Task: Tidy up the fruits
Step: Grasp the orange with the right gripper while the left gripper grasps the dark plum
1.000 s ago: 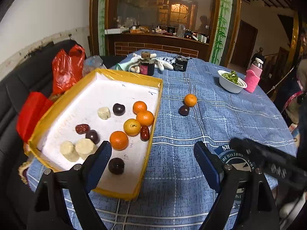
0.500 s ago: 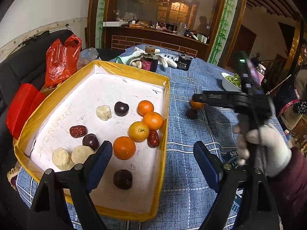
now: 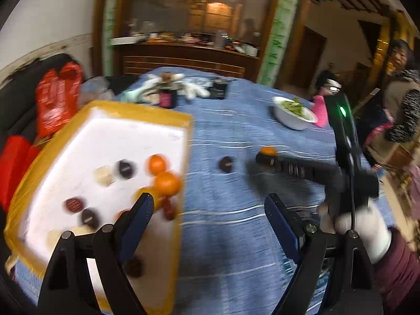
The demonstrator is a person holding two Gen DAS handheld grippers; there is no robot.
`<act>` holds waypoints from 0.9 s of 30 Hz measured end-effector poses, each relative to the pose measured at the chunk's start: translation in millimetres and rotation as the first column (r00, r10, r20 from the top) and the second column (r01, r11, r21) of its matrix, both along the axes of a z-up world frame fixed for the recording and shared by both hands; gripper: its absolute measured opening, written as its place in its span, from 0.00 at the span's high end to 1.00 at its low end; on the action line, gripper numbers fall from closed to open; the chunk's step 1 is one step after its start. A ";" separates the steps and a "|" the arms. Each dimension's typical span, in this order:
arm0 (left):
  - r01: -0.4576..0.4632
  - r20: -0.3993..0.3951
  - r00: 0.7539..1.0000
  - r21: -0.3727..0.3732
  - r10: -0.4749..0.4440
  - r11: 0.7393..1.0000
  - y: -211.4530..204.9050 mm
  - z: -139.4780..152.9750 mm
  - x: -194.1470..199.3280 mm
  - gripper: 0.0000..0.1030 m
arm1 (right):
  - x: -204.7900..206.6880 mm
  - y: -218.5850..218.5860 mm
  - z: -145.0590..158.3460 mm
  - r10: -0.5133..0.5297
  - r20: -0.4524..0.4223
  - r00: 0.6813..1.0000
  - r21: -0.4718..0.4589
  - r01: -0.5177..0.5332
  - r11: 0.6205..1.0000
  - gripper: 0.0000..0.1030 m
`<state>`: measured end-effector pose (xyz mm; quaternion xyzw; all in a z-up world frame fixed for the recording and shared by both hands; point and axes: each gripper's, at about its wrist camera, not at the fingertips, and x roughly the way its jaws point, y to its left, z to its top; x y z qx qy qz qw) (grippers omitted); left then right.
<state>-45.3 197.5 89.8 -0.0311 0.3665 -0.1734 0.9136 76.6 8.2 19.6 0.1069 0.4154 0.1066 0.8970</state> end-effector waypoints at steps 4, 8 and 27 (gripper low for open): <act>0.081 -0.058 0.995 0.014 -0.080 0.997 -36.3 -5.6 31.2 0.60 | -32.0 -26.0 -1.8 -0.043 0.030 0.999 0.063 0.041 0.997 0.62; 0.095 -0.117 0.989 0.032 -0.091 0.995 -62.2 -18.9 65.0 0.62 | -40.0 -40.8 -5.7 -0.067 0.043 0.997 0.099 0.063 0.993 0.62; 0.011 -0.163 0.987 0.162 0.015 0.987 -85.4 -60.3 110.1 0.78 | -44.8 -52.8 -6.1 -0.059 0.057 0.997 0.164 0.049 0.985 0.62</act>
